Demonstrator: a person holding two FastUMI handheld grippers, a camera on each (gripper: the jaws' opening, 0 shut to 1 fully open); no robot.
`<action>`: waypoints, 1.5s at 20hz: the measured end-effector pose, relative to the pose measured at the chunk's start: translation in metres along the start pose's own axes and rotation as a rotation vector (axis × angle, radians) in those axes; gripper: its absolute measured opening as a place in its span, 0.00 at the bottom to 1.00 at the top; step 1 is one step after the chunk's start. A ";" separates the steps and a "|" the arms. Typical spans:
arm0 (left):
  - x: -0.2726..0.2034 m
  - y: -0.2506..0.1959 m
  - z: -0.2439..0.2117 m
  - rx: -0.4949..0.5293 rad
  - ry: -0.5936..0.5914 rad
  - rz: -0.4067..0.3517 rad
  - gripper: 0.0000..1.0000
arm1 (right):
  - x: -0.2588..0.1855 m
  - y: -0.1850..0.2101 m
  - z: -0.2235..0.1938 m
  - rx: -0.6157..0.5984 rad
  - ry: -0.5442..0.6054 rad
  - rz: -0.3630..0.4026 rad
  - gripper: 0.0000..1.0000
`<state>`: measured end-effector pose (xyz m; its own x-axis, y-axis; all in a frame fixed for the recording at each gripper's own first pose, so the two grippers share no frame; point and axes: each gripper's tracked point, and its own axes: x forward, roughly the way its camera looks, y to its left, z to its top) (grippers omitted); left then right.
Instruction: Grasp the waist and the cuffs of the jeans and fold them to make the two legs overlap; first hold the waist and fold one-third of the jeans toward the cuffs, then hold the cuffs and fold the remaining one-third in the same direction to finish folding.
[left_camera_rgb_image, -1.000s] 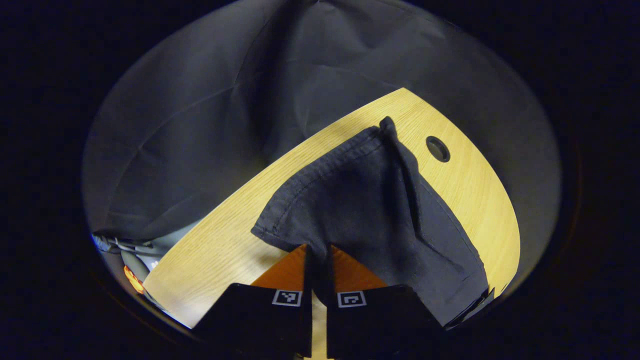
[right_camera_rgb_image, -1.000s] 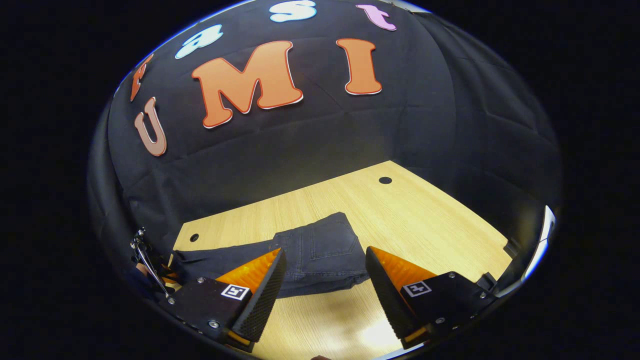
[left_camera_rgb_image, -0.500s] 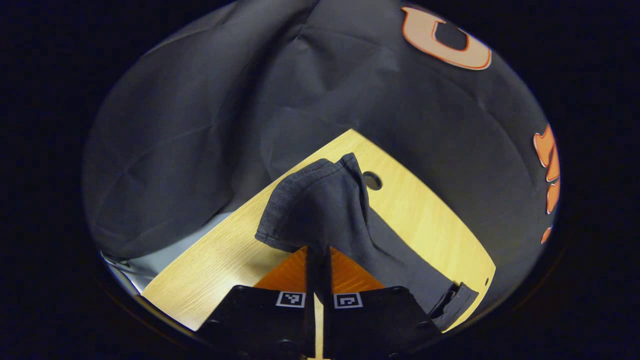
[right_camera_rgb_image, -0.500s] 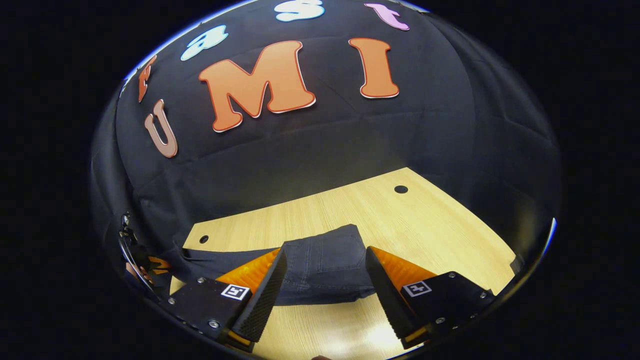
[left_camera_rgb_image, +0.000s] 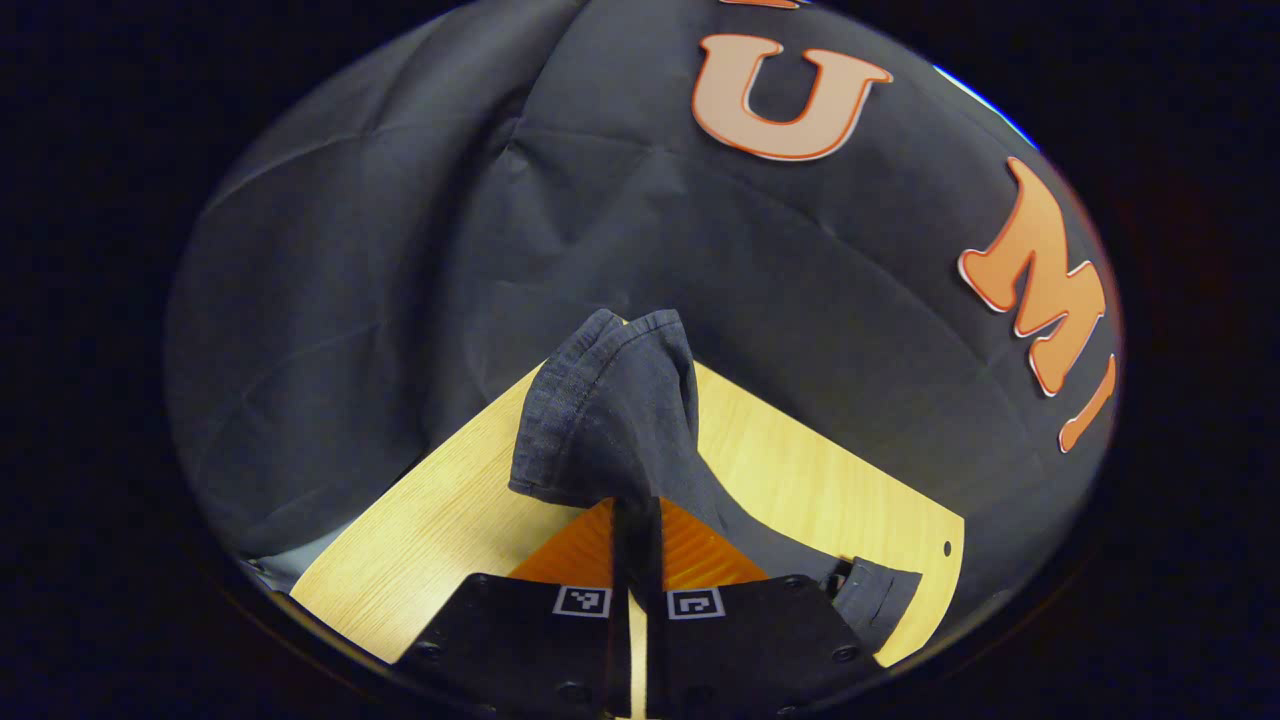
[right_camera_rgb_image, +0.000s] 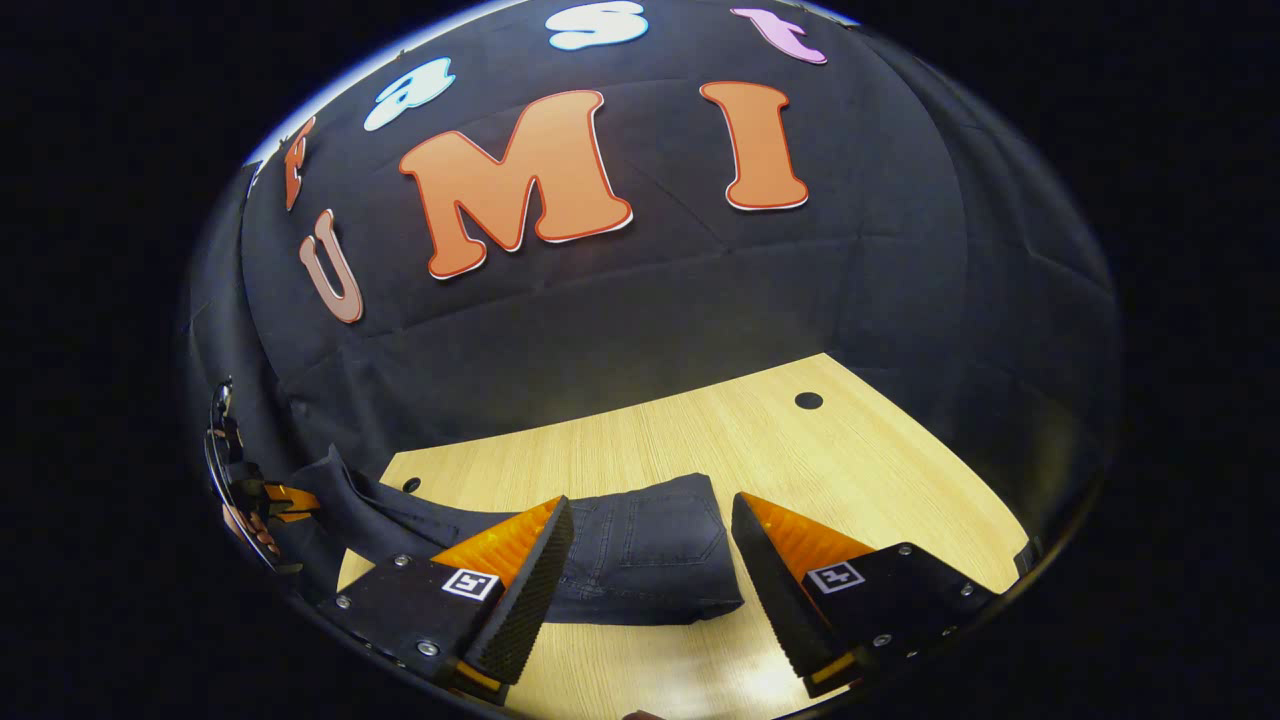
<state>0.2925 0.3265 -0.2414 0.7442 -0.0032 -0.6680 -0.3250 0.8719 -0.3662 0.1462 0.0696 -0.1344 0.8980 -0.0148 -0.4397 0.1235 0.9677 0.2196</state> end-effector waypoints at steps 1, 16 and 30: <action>-0.009 -0.013 0.001 0.017 -0.011 -0.011 0.06 | 0.001 -0.003 0.001 -0.002 -0.002 0.003 0.96; -0.067 -0.204 -0.029 0.250 -0.046 -0.198 0.06 | 0.010 -0.053 0.013 -0.034 -0.011 0.035 0.96; -0.064 -0.308 -0.123 0.327 0.053 -0.233 0.06 | 0.024 -0.108 0.018 -0.048 0.003 0.066 0.96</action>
<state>0.2729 -0.0018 -0.1652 0.7421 -0.2373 -0.6269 0.0585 0.9546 -0.2921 0.1618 -0.0400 -0.1528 0.9025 0.0500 -0.4278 0.0437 0.9775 0.2063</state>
